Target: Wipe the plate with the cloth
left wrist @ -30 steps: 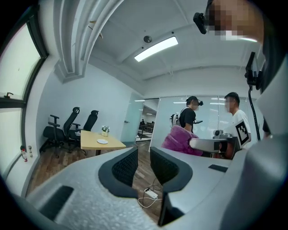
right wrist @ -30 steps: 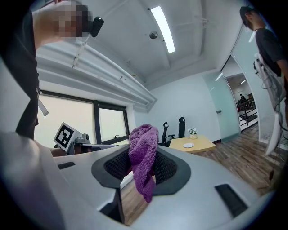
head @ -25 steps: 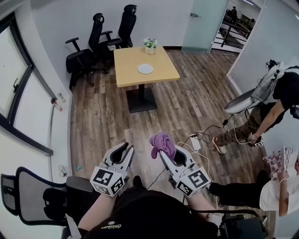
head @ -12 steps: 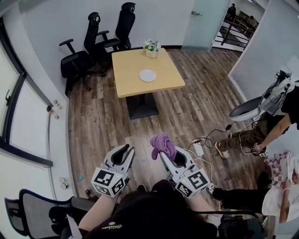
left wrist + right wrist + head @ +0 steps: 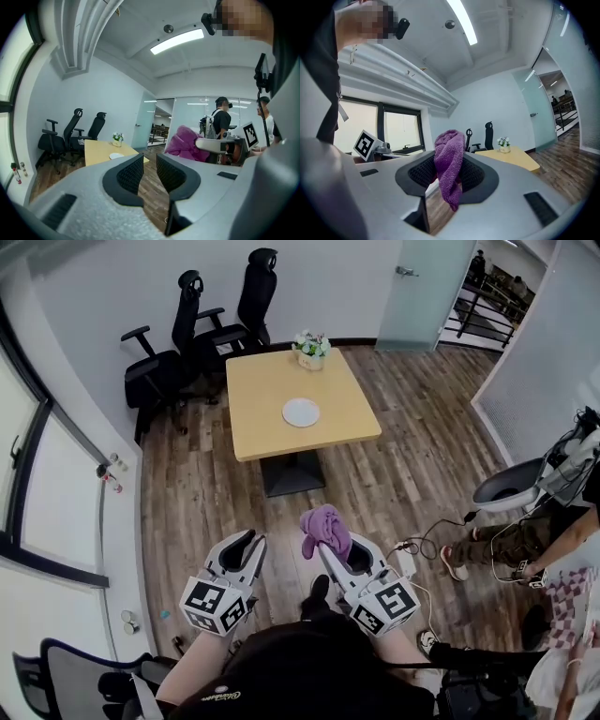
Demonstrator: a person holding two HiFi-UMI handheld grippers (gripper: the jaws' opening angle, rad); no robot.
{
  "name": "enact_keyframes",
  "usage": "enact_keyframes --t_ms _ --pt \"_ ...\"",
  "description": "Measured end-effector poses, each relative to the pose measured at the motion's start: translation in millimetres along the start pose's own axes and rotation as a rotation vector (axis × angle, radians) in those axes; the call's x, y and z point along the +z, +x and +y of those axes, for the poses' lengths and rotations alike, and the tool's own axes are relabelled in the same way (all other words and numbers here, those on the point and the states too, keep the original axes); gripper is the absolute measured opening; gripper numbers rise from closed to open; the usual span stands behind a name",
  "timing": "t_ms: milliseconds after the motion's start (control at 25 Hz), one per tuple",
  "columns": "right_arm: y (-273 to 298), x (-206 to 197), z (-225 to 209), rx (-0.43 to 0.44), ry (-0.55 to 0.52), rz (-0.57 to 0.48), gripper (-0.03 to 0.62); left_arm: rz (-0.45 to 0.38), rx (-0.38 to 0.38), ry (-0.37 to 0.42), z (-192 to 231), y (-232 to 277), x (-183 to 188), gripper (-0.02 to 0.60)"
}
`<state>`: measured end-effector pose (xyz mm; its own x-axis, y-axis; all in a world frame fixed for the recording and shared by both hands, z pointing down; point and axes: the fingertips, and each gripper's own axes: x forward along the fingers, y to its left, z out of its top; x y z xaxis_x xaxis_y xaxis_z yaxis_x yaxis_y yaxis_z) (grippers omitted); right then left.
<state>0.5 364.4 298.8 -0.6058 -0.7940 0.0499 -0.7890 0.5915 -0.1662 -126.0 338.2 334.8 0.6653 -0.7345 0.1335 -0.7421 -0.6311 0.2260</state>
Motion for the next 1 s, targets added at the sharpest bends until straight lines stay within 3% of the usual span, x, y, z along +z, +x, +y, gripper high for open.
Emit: enact_keyframes --t_ms 480,760,1000 --pt "58.9 51.9 -174.9 0.054 -0.038 -0.025 0.129 -0.068 0.040 0.042 10.3 181.0 61.3 0.084" --pt "98.8 54.8 -222.4 0.073 -0.028 -0.002 0.129 -0.054 0.064 0.012 39.2 232.4 62.6 0.084" --pt "148.8 54.3 -254.0 0.065 -0.035 0.003 0.129 -0.048 0.064 0.010 89.0 274.2 66.4 0.084"
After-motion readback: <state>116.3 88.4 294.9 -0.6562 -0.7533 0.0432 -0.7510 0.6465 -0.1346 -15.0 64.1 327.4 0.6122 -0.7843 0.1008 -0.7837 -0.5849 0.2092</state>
